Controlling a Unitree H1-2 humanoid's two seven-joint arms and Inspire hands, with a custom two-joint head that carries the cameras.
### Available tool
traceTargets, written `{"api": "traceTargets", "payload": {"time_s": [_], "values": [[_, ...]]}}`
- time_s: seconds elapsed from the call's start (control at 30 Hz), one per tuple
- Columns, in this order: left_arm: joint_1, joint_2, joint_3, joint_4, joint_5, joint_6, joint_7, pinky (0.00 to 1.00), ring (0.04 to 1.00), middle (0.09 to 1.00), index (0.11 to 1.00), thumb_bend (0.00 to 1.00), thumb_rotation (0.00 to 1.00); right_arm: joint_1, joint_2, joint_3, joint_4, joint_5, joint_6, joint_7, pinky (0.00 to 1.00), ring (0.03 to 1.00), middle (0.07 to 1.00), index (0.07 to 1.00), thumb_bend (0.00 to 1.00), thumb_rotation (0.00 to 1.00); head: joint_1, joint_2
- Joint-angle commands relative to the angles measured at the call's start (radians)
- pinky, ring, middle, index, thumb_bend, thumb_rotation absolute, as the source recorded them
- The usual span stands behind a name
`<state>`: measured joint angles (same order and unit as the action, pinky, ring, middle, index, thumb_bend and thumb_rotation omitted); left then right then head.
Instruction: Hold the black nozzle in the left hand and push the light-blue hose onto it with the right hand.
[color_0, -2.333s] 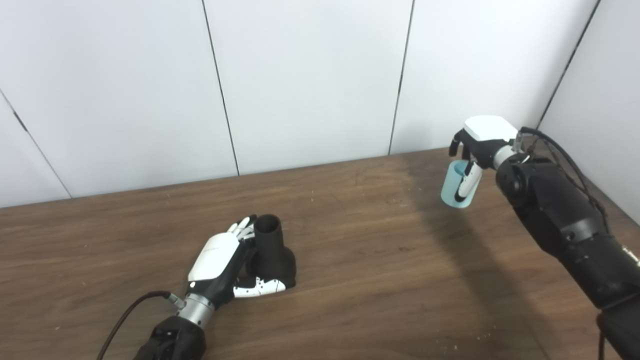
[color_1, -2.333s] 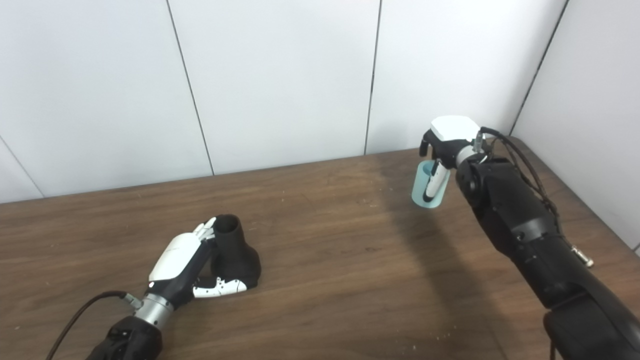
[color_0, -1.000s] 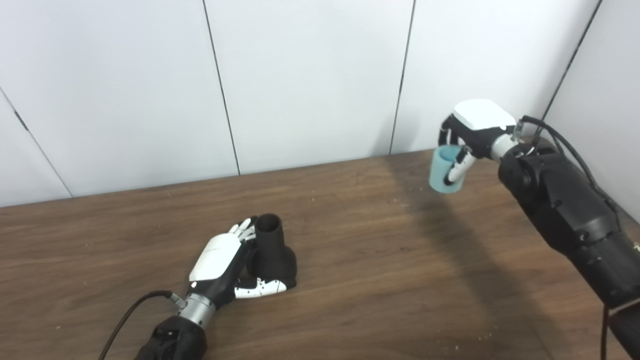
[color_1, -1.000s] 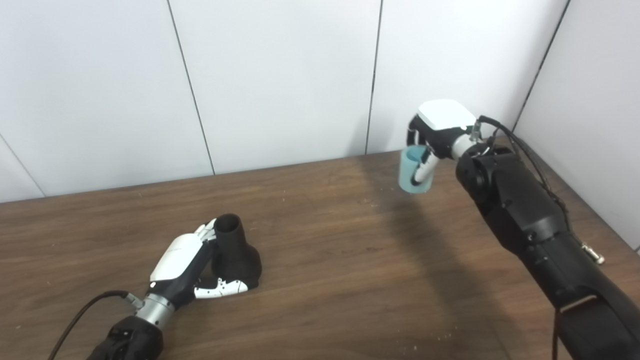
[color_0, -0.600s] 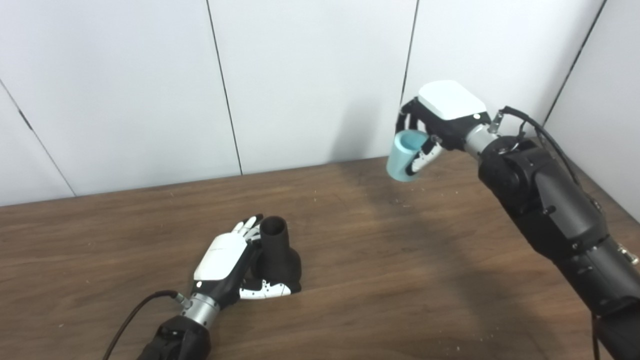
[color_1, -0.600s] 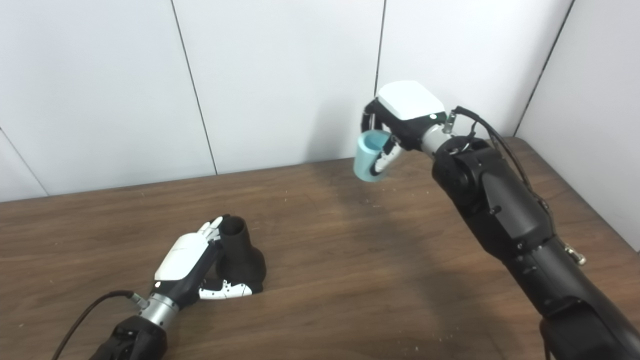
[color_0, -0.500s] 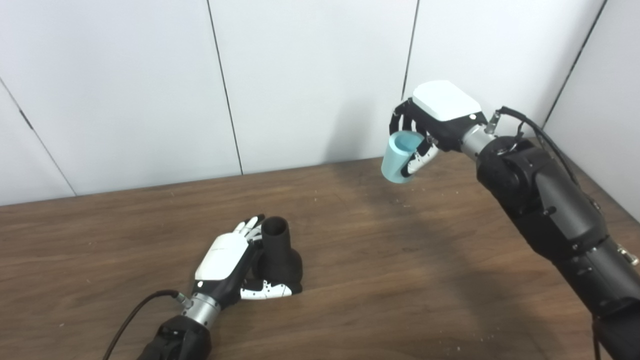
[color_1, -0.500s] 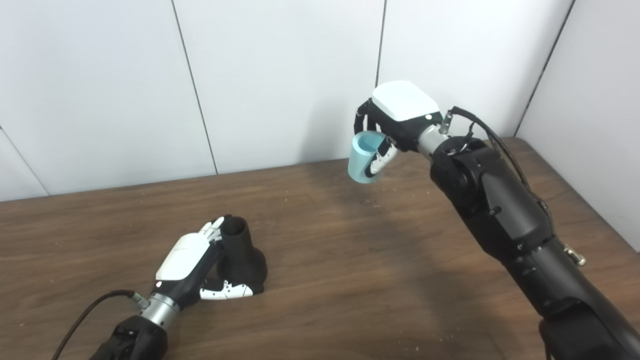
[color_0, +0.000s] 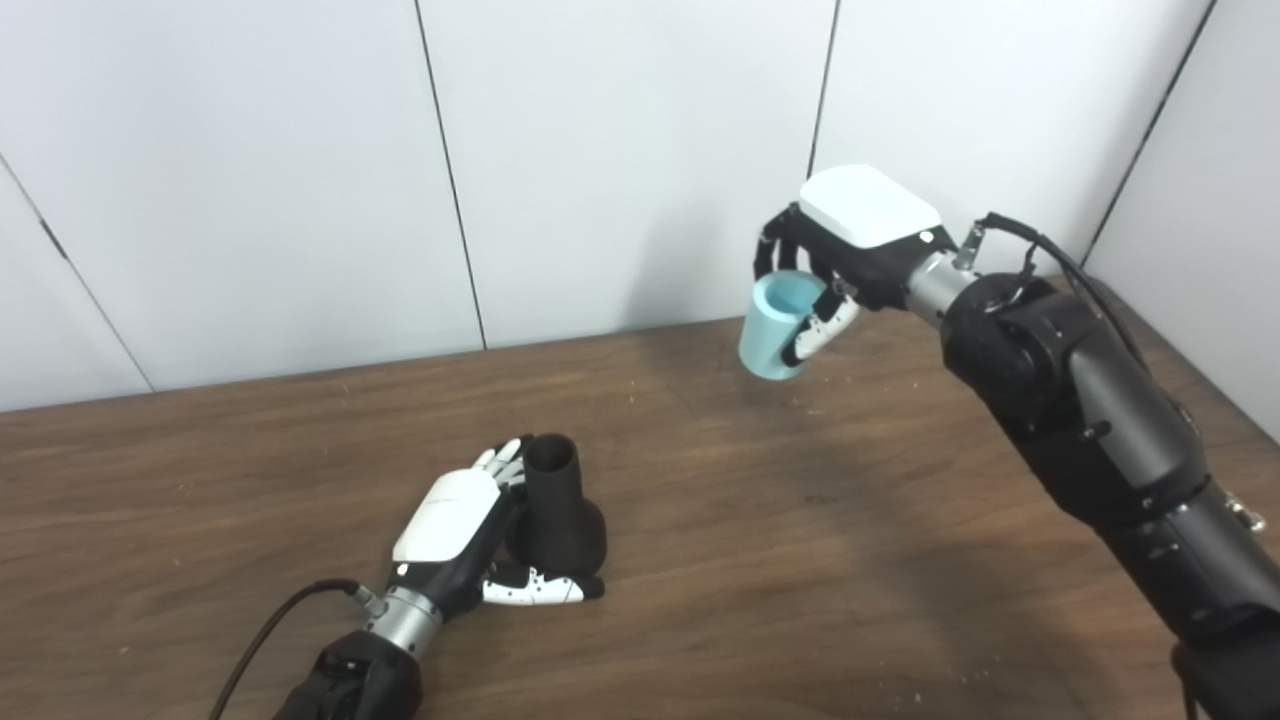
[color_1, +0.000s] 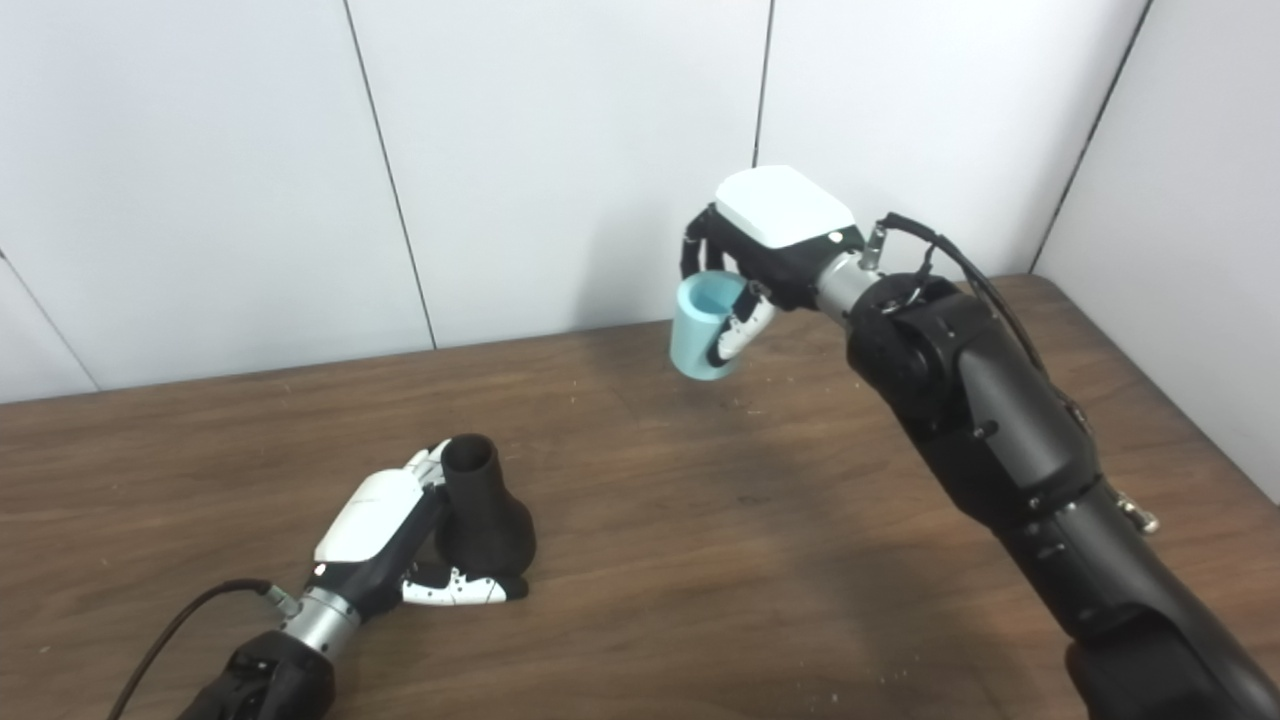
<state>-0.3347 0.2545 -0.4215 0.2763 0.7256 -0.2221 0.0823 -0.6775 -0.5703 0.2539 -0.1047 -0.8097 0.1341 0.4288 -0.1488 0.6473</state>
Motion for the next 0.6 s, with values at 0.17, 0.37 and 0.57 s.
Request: {"api": "traceTargets", "payload": {"time_s": [0.17,0.37,0.57], "values": [[0.146,0.008,-0.022,0.093,-0.028,-0.034,0.002,1.00,1.000,0.914,0.609,0.86,0.57,-0.074,0.012,-0.033,-0.061,0.013,0.003,0.013,0.21,0.287,0.396,0.511,0.52,0.00,0.001,0.003],[0.146,0.007,-0.019,0.087,-0.037,-0.036,-0.006,1.00,1.000,0.918,0.651,0.88,0.58,-0.073,0.015,-0.036,-0.055,0.017,-0.014,0.013,0.21,0.287,0.394,0.511,0.52,0.00,0.004,0.003],[0.151,0.003,-0.015,0.076,-0.024,-0.038,0.018,1.00,1.000,0.916,0.666,0.78,0.68,-0.063,0.022,-0.033,-0.050,0.017,-0.024,0.004,0.19,0.279,0.432,0.498,0.52,0.00,0.007,0.004]]}}
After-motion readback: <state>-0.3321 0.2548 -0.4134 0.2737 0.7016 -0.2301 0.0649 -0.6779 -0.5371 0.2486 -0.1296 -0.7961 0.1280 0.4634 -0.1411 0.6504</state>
